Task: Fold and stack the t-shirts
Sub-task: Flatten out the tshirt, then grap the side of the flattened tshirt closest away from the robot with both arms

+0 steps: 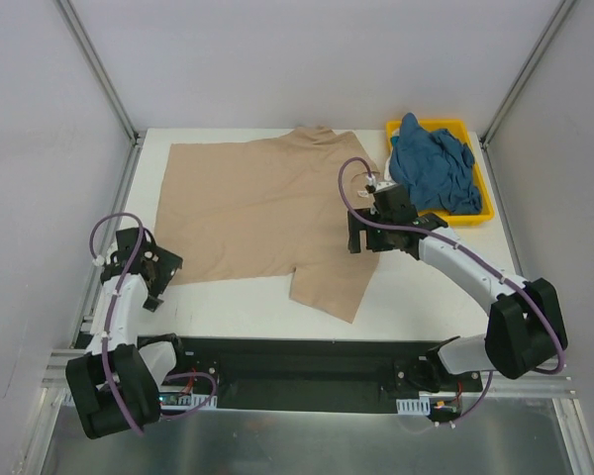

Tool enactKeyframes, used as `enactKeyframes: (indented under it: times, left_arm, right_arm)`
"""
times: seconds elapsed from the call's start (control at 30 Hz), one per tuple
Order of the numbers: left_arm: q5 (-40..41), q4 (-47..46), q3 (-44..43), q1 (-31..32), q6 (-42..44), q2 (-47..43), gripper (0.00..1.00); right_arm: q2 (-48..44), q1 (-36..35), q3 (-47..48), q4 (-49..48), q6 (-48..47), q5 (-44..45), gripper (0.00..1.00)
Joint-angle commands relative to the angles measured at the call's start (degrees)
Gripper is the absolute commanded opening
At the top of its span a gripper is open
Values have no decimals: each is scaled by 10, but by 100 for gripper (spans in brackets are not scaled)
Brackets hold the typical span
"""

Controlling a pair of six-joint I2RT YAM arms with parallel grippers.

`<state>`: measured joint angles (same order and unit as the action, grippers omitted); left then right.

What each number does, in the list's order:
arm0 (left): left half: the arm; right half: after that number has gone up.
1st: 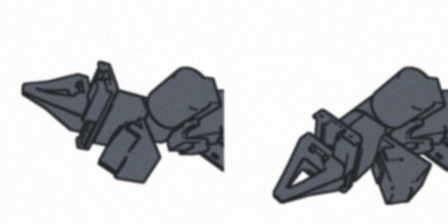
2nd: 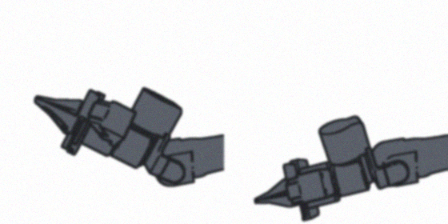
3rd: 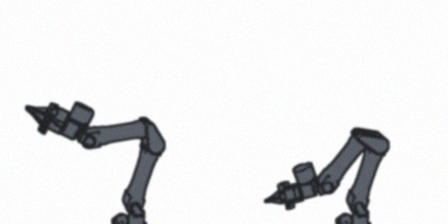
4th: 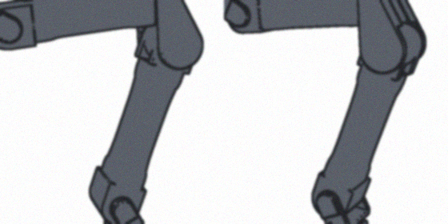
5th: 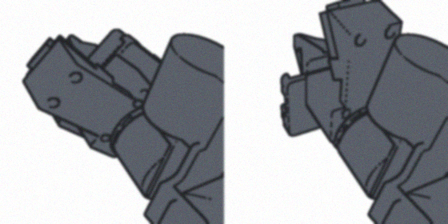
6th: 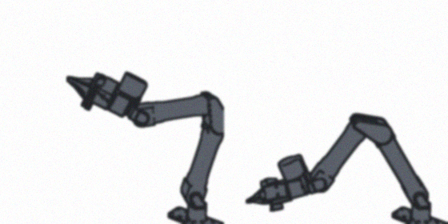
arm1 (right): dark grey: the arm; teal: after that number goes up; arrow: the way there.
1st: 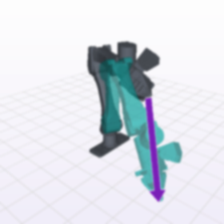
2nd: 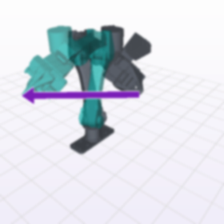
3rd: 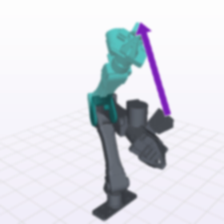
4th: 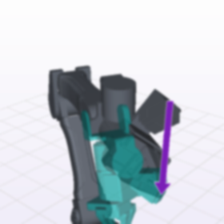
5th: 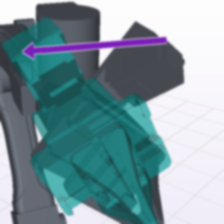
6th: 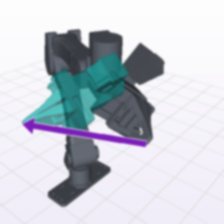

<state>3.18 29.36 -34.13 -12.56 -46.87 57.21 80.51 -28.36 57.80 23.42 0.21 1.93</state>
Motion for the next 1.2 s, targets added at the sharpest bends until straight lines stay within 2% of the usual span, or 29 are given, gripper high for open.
enactKeyframes:
  times: [0.0, 0.13, 0.3, 0.4, 0.5, 0.63, 0.73, 0.93, 0.97, 1.03, 1.07, 1.1, 1.17]
  left_arm:
    - [25, 22, 30, -62, -30, -5, 99]
    - [40, 10, 26, -82, -34, 23, 95]
    - [29, -33, 11, -91, -33, 78, 83]
    - [49, -39, -5, -96, -40, 109, 78]
    - [60, -48, -16, -100, -43, 135, 76]
    - [64, -60, -28, -100, -46, 175, 63]
    - [60, -60, -37, -101, -43, 205, 58]
    - [64, -60, -43, -102, -48, 231, 38]
    - [62, -60, -46, -102, -47, 235, 29]
    - [52, -60, -49, -101, -45, 236, 21]
    - [50, -60, -50, -102, -45, 235, 7]
    - [48, -60, -50, -101, -45, 233, 0]
    - [43, -60, -48, -102, -41, 223, 0]
  right_arm:
    - [-42, -2, -39, -40, 20, -14, 96]
    - [-43, -2, -52, -41, 12, -14, 96]
    - [-27, -2, -51, -48, 7, -50, 96]
    - [-24, -2, -52, -50, 3, -51, 96]
    - [-25, -1, -54, -51, 2, -43, 96]
    - [-23, 0, -54, -51, 2, -34, 96]
    - [-21, 0, -53, -51, -13, -34, 96]
    - [-8, 1, -48, -48, -14, -36, 96]
    - [-7, 1, -48, -47, -16, -40, 96]
    - [-8, 1, -48, -46, -19, -43, 96]
    - [-8, 1, -47, -46, -21, -47, 96]
    - [-10, 1, -47, -45, -22, -51, 96]
    - [-16, 0, -47, -46, -29, -67, 96]
